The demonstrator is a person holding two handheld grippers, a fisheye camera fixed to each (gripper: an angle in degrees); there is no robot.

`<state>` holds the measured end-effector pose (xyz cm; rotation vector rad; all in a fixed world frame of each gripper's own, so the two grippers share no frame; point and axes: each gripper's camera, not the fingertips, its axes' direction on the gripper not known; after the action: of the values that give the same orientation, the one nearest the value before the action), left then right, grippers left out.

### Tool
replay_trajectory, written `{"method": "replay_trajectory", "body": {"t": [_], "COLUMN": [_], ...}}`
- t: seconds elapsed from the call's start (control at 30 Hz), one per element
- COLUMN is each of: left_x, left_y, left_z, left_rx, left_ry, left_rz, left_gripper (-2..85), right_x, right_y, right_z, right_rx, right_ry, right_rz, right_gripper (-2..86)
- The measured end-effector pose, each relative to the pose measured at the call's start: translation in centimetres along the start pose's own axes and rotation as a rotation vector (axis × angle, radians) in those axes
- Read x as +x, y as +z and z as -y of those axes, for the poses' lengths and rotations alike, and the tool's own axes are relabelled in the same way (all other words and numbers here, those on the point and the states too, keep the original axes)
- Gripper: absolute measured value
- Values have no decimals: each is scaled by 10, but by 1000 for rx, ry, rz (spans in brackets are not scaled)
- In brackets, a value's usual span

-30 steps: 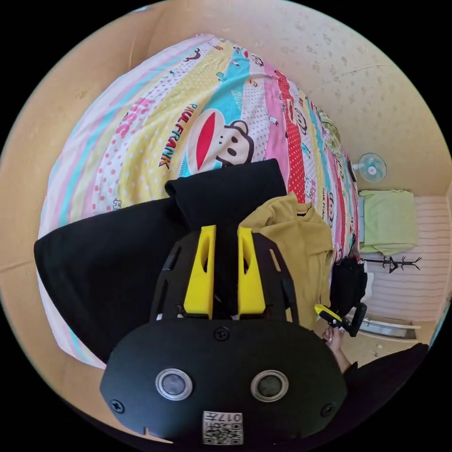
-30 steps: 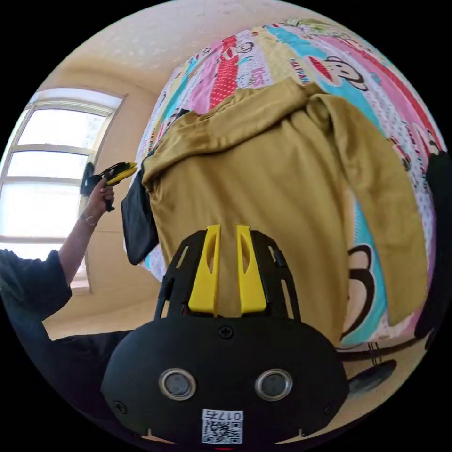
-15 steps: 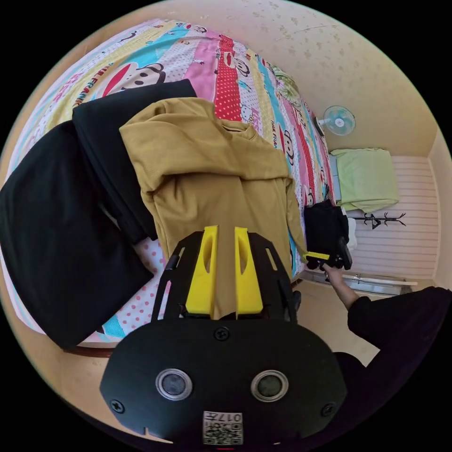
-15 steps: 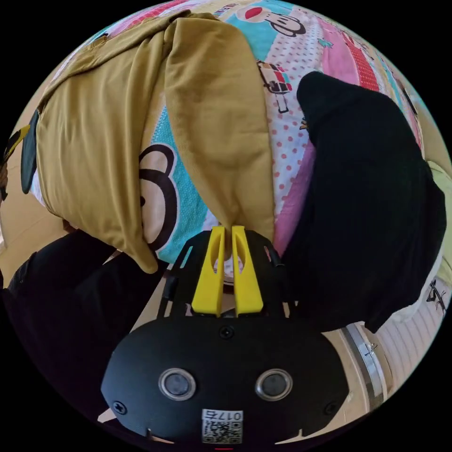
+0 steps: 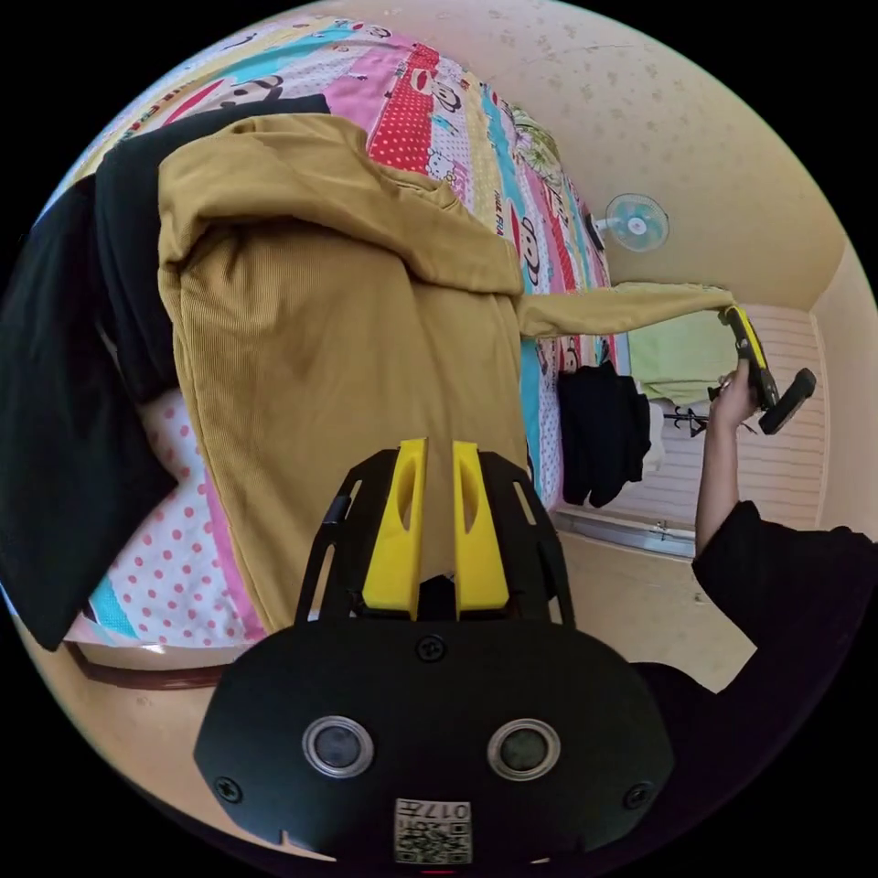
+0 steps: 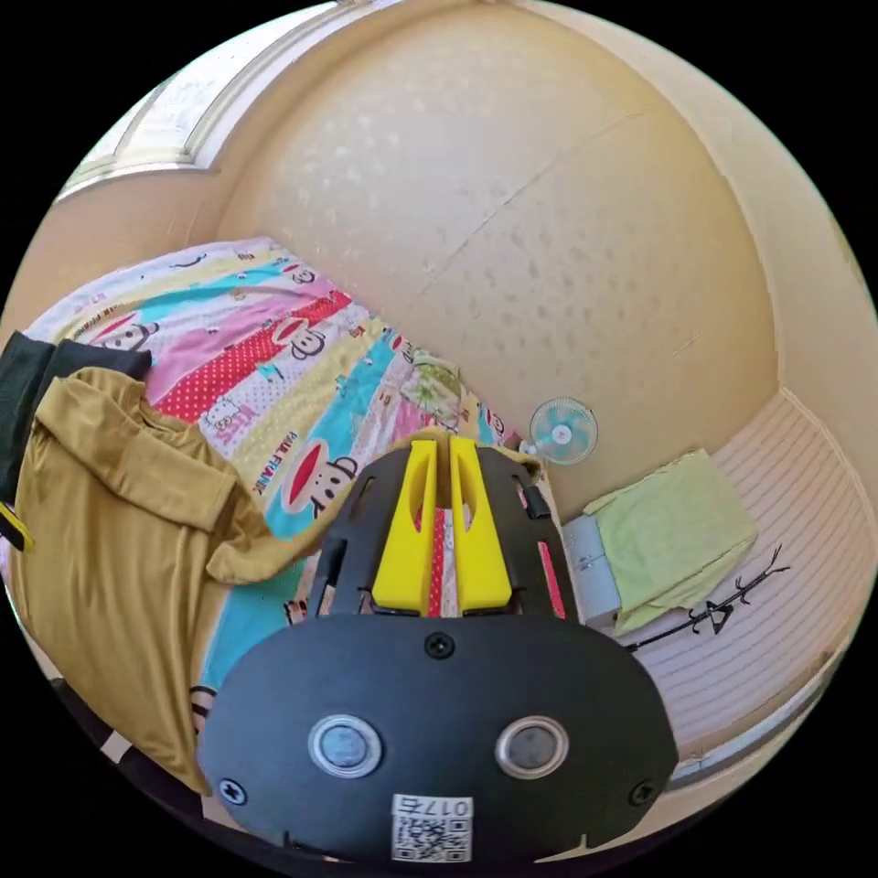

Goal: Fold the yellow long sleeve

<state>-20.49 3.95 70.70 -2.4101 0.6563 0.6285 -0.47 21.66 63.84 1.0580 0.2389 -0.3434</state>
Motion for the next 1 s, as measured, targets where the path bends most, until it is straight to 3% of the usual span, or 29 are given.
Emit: {"method": "replay_trajectory", "body": {"t": [0.07,0.23,0.3,0.37,0.53,0.67,0.73,0.9,1.0], "left_x": [-11,-33,-45,-64,-93,-109,-98,-34,7], "left_y": [4,2,0,-4,-23,-32,-42,-102,-105], "left_z": [-18,-49,-58,-67,-76,-77,-64,13,77], "left_rx": [-8,-9,-7,-1,47,77,93,312,371], "left_ry": [-39,-91,-118,-164,-188,-199,-125,112,221], "left_rz": [-27,-14,-11,-15,17,40,87,223,385], "left_gripper": [52,54,63,76,87,92,98,134,147], "right_x": [-52,-194,-251,-310,-270,-216,-200,-185,-196], "right_y": [-14,-28,-23,-3,56,133,158,181,205], "right_z": [45,111,117,109,48,-6,-16,11,32], "right_rx": [155,296,264,76,-193,-467,-537,-508,-528], "right_ry": [13,-34,-71,-136,156,326,372,367,381], "right_rz": [158,613,808,1022,1110,891,894,774,834], "right_gripper": [36,42,48,65,85,103,111,122,130]}}
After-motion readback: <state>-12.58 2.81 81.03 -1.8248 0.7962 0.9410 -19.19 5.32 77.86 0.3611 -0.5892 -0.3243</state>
